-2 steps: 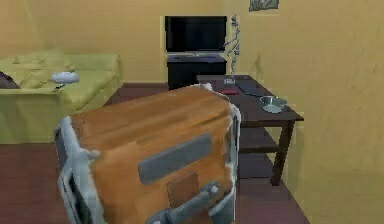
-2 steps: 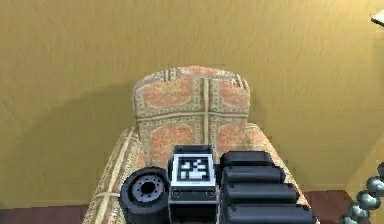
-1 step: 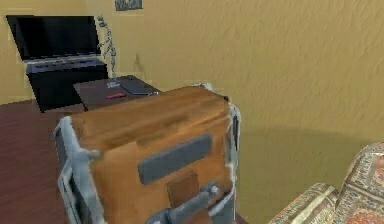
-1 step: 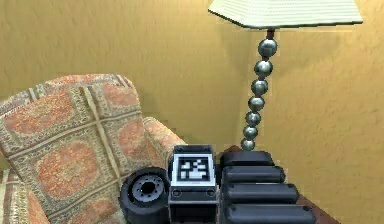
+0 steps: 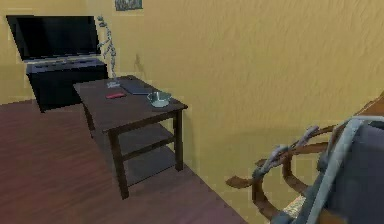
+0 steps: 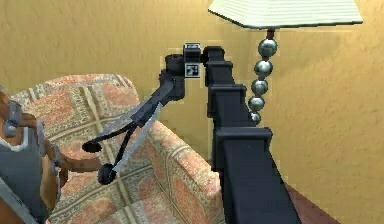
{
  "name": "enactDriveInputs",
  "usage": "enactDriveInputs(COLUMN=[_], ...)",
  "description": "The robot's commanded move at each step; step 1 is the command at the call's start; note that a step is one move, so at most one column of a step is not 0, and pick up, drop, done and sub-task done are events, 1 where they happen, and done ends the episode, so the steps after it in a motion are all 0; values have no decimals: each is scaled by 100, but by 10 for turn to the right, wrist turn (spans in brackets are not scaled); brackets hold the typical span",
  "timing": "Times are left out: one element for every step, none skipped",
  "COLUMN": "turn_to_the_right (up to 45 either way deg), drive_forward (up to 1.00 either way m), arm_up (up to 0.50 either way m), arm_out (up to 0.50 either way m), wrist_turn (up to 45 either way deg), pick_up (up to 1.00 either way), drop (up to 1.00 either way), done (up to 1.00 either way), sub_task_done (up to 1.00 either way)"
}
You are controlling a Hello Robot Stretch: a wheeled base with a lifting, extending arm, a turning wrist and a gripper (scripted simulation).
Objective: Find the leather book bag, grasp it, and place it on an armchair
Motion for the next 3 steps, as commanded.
enactDriveInputs(turn_to_the_right=[0,0,0], drive_forward=[0,0,0], arm_up=[0,-38,-50], arm_out=[0,0,0], wrist_turn=[390,0,0], pick_up=[0,0,0], drop=[0,0,0], done=[0,0,0], sub_task_done=[0,0,0])
